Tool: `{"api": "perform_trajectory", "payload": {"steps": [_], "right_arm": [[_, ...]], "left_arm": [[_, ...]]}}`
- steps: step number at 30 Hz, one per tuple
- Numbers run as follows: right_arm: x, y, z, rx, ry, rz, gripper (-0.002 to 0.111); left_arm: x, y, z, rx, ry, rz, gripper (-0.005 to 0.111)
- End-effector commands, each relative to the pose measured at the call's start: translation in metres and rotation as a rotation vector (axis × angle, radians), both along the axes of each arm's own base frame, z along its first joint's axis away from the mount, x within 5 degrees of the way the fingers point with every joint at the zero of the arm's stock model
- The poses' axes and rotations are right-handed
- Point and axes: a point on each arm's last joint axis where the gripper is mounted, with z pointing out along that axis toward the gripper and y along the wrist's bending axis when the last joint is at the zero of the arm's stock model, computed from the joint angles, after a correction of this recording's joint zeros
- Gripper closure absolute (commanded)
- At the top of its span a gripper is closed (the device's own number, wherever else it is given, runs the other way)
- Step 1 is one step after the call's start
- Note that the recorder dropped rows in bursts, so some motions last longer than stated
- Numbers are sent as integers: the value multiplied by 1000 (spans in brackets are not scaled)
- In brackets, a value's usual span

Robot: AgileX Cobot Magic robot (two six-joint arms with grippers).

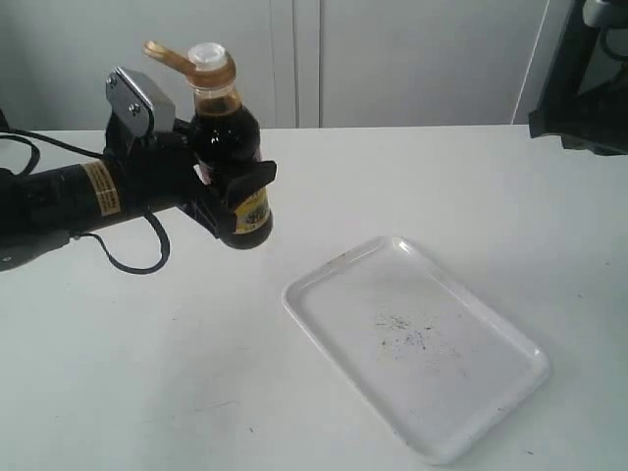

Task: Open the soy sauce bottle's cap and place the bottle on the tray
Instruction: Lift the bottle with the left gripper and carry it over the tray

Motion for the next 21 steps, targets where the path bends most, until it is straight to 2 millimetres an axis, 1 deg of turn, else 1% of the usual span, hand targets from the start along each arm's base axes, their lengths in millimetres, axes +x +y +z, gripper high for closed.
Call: {"api": "perform_trajectory", "payload": {"steps": [1,4,7,8,9,11,16,21], "right_arm": [[-1,0,1,7,-17,-2,108],[0,0,0,9,-14,-3,108],[1,0,0,13,-11,-4,108],[0,0,-1,13,-9,-3,108],[0,0,-1,14,-8,-3,108],[0,0,-1,14,-8,-3,108],[0,0,-1,14,-6,-2,108],[0,0,-1,14,-4,-2,108]], "left_arm": [[-9,0,33,-151,-68,-26,107],[-9,0,33,-181,-32,-22,107],[-12,-7,34,-197,-27,-32,107],[-14,-12,34,-200,-29,-38,107],[-18,-22,33,-202,-39,-51,107],[-24,-32,33,-207,-51,-64,107],[-33,-52,27,-222,-37,-83,107],[-39,-67,20,-232,-20,-84,107]]}}
